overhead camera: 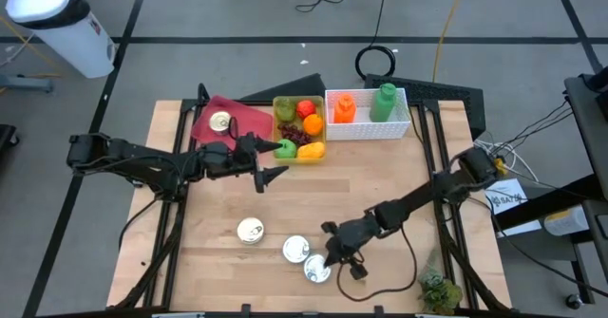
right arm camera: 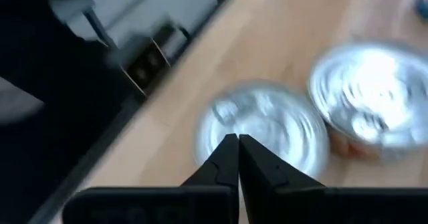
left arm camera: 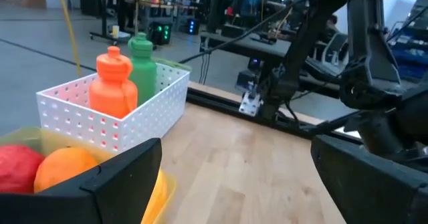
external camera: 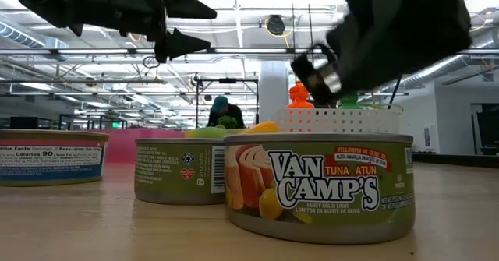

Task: Pick & Place Food Item
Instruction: Put the blue and pink tuna can into the red bin

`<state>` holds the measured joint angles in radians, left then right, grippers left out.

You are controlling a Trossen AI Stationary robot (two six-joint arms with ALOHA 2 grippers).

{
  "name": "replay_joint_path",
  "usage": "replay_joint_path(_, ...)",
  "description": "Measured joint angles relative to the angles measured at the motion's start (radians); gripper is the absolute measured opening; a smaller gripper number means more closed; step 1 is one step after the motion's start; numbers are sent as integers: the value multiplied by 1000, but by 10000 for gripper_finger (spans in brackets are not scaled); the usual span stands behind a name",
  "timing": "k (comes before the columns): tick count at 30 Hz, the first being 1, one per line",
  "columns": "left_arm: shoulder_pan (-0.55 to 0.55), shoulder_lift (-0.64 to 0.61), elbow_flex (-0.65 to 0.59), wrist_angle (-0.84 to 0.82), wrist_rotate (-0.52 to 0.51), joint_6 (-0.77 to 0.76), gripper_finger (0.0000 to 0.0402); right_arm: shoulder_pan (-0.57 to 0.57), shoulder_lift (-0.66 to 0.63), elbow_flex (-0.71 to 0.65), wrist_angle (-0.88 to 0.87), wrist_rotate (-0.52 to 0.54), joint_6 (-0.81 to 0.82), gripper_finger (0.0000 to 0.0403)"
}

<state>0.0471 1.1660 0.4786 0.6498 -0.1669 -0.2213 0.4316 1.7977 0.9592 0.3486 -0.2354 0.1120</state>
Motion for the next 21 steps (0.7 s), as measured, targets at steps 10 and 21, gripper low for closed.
replay_joint_path(10, 0, 1, 0, 2, -1, 6, 395, -55, 35, 0, -72, 24, 26, 1)
replay_joint_path(21, 0, 1, 0, 0, -1, 8, 395, -27, 36, -1, 0, -80, 88, 0)
